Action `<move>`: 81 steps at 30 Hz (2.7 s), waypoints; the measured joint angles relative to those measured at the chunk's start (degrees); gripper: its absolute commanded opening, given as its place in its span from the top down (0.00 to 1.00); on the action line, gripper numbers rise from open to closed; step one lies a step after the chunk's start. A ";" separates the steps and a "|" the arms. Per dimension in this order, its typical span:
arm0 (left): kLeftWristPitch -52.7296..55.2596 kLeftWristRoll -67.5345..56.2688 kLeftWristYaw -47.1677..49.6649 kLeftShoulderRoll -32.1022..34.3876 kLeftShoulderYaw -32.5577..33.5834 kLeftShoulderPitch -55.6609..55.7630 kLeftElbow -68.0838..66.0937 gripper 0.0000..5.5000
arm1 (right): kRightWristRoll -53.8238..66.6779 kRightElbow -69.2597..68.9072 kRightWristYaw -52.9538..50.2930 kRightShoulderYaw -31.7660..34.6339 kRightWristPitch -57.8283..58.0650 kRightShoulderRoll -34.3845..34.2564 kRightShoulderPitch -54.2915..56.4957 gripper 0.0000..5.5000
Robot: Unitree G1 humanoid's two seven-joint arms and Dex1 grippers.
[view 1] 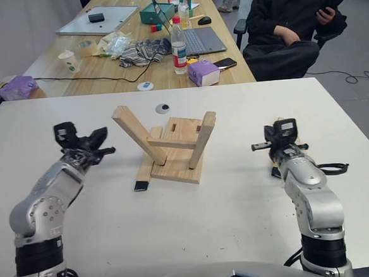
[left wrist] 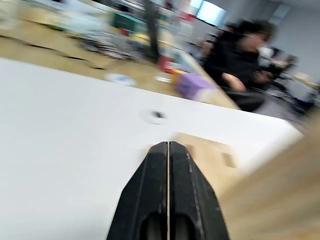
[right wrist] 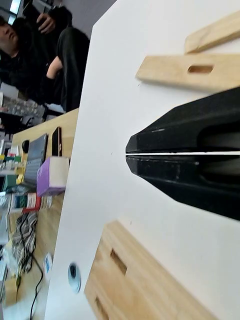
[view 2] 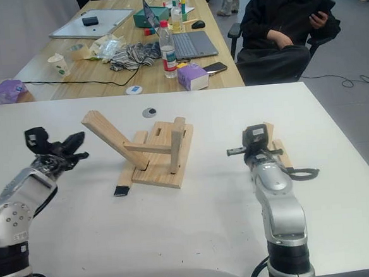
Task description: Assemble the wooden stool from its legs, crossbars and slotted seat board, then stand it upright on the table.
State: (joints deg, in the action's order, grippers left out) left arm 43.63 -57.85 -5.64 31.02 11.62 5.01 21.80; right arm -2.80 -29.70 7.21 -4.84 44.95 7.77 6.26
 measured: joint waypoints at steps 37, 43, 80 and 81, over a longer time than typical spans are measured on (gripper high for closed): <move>-14.10 11.94 6.46 -24.74 -2.46 28.78 -13.03 1.00 | 29.71 21.48 4.36 3.12 -10.35 -11.39 23.49 0.99; -17.12 12.42 5.52 -26.51 0.39 28.71 -12.80 1.00 | 31.94 22.38 3.76 5.70 -9.75 -11.61 26.52 0.99; -1.84 40.11 -23.63 -4.74 -31.03 36.61 -46.60 1.00 | 21.10 17.14 33.69 -21.78 0.85 6.18 26.70 0.99; -3.36 40.99 -24.43 -6.39 -31.49 37.73 -48.64 1.00 | 21.29 17.34 33.89 -22.71 0.78 4.11 28.57 0.99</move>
State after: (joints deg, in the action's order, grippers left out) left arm 40.27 -16.86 -30.07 24.63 -19.88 42.74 -26.83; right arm 18.49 -12.35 41.10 -27.55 45.73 11.89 34.82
